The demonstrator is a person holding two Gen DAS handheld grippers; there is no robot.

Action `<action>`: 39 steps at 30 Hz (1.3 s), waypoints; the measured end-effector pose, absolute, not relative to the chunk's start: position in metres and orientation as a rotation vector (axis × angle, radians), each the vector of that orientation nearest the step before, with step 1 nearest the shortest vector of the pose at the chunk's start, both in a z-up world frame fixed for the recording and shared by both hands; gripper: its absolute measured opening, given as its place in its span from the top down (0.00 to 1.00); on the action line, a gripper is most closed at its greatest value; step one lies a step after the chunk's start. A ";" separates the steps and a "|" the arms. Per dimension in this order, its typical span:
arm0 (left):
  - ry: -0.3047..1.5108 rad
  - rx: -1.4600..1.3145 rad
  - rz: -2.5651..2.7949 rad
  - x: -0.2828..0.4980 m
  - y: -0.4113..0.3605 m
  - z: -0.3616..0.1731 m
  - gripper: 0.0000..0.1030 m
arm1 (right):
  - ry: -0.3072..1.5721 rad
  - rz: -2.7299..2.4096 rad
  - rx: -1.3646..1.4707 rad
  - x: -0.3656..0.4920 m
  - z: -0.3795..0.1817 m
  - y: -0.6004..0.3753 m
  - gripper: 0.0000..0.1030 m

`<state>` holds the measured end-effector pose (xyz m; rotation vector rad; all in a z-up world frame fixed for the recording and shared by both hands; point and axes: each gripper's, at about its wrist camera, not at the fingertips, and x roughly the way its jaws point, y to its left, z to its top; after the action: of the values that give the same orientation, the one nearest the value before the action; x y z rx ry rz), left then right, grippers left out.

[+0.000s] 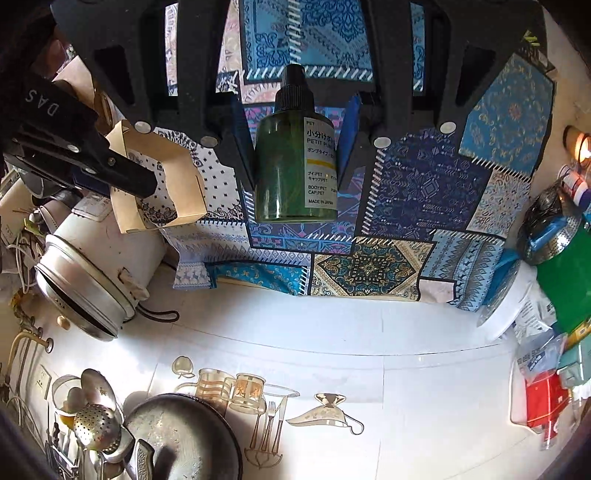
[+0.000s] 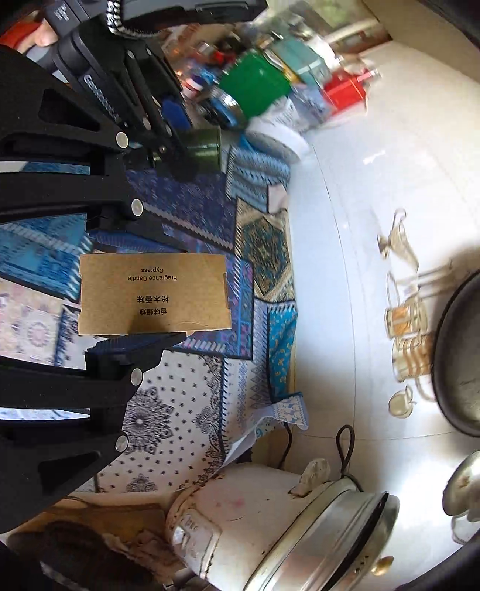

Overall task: Collect trash
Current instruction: 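Lift the bottle and cardboard sleeve and carry them down toward the bin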

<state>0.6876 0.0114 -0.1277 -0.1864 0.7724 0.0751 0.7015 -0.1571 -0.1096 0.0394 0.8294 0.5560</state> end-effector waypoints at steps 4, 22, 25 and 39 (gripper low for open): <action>0.779 -0.185 0.082 0.648 0.010 -0.125 0.60 | 0.822 0.584 0.031 0.664 -0.105 -0.159 0.65; 0.877 -0.113 -0.007 0.441 0.058 -0.180 0.60 | 0.871 0.437 0.094 0.471 -0.164 -0.121 0.65; 0.925 -0.106 -0.018 0.414 0.059 -0.196 0.60 | 0.910 0.422 0.103 0.447 -0.178 -0.119 0.65; 1.146 -0.186 -0.006 0.369 0.041 -0.305 0.60 | 1.146 0.364 0.070 0.410 -0.280 -0.137 0.65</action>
<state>0.3694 0.0410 -0.3045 -0.1865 1.1463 -0.0063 0.4105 -0.1372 -0.2796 0.0698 1.1464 0.3639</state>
